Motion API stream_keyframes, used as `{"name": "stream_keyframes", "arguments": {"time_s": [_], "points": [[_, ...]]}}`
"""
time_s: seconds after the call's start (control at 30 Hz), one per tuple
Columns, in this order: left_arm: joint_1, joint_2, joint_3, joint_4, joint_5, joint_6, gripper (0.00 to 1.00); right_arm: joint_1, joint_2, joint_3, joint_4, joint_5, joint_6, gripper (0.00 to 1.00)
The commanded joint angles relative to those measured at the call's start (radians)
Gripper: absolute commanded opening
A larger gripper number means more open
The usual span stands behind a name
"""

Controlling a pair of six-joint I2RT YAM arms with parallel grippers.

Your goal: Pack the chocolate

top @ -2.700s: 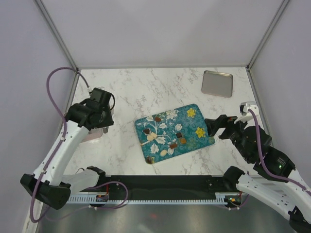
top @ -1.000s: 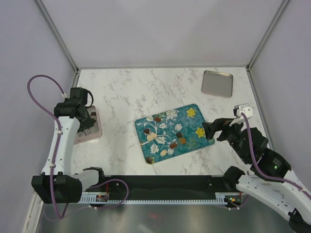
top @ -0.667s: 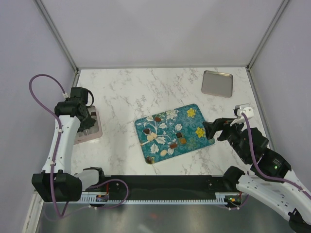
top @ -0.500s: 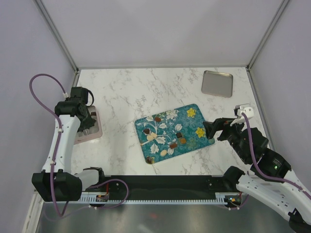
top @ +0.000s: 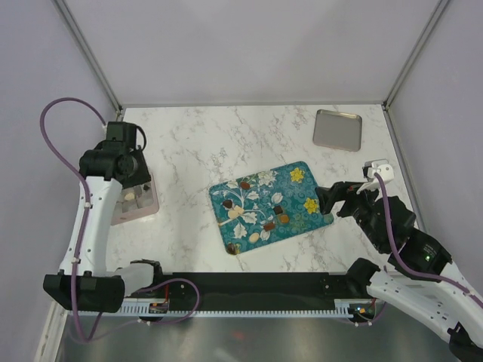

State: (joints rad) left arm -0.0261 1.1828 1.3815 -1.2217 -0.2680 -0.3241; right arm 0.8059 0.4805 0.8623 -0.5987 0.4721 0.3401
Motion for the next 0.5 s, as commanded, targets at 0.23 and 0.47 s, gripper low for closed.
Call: {"name": "stream_keyframes", "arguments": {"time_s": [0.23, 0.47], "points": [[-0.539, 0.090, 0.031, 0.091, 0.015, -0.104, 0.42, 0.003, 0.052, 0.067, -0.021, 0.094, -0.009, 0.95], [-0.748, 0.213, 0.073, 0.146, -0.022, -0.187, 0.44, 0.003, 0.079, 0.090, -0.038, 0.109, 0.000, 0.95]]}}
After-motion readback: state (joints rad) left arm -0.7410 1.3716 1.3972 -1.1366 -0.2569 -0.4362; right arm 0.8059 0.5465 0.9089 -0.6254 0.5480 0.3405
